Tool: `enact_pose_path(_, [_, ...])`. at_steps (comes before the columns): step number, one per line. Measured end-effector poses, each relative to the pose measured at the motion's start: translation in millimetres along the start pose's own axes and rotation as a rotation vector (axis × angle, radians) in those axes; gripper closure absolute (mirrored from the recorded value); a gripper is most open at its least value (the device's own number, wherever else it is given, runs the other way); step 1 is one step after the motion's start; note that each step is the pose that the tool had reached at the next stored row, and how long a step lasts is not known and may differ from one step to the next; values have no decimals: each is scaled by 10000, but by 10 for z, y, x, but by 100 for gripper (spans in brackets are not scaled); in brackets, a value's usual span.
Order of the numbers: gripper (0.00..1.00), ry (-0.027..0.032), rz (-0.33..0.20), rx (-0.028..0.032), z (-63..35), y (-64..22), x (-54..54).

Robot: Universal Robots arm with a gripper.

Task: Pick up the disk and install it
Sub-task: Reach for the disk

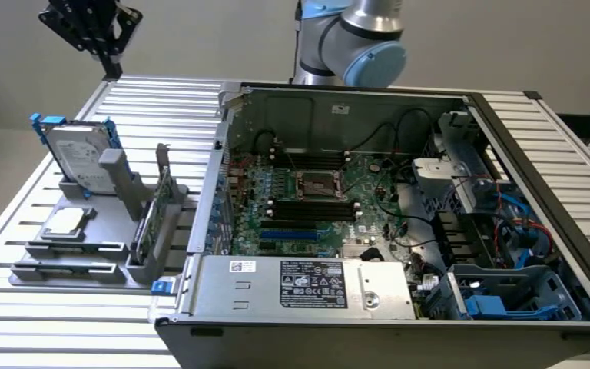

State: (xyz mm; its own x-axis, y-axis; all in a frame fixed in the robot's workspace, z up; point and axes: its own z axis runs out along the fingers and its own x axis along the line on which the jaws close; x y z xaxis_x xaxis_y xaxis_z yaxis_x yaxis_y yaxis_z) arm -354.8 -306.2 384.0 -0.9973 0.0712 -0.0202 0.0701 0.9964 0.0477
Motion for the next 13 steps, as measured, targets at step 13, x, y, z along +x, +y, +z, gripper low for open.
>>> enact_pose_path(13, [89,-12,-5,182,-5,-37,590])
